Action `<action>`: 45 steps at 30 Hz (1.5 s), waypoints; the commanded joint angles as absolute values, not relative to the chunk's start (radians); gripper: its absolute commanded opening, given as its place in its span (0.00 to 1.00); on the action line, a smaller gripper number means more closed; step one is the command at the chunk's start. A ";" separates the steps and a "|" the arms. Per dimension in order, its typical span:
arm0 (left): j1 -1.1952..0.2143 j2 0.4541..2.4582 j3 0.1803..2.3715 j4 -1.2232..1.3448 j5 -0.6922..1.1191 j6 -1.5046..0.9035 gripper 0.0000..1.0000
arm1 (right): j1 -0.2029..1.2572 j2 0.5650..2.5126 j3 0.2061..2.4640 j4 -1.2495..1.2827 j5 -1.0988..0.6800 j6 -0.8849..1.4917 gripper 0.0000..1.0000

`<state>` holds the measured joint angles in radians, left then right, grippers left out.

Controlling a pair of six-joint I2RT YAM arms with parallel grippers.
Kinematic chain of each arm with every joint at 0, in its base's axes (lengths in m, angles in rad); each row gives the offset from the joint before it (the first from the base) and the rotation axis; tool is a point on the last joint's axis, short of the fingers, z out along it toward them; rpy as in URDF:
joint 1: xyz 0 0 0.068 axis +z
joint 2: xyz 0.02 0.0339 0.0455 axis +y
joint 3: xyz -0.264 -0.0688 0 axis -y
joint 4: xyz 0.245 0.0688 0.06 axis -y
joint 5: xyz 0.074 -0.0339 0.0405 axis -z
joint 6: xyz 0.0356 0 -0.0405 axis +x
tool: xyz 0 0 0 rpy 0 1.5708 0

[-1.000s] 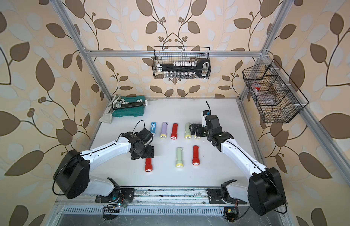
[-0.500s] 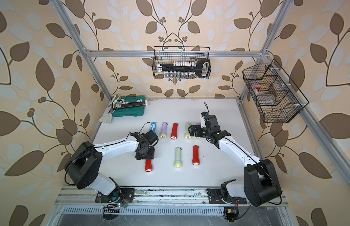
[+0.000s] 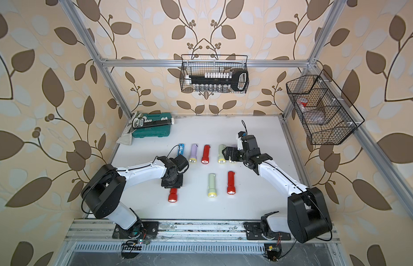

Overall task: Close the plug at the bottom of the flashlight
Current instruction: Pick up the flashlight from the center of the board.

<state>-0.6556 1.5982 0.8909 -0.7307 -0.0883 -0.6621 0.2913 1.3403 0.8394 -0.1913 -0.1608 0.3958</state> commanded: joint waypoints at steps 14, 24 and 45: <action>-0.663 1.401 1.118 -0.844 -0.187 -0.547 0.00 | 0.287 1.317 0.904 -0.259 -0.173 0.399 0.98; -0.663 1.335 1.273 -0.641 -0.063 -0.431 0.00 | 0.287 1.317 0.938 -0.299 -0.296 0.357 0.98; -0.665 1.158 0.775 0.089 0.408 -0.110 0.00 | 0.316 1.271 0.879 0.001 -0.879 0.399 0.97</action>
<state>-0.6556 1.2095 0.8005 -0.0647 0.2928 -0.2066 0.2966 1.2533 0.9012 -0.0704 -0.7460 0.3874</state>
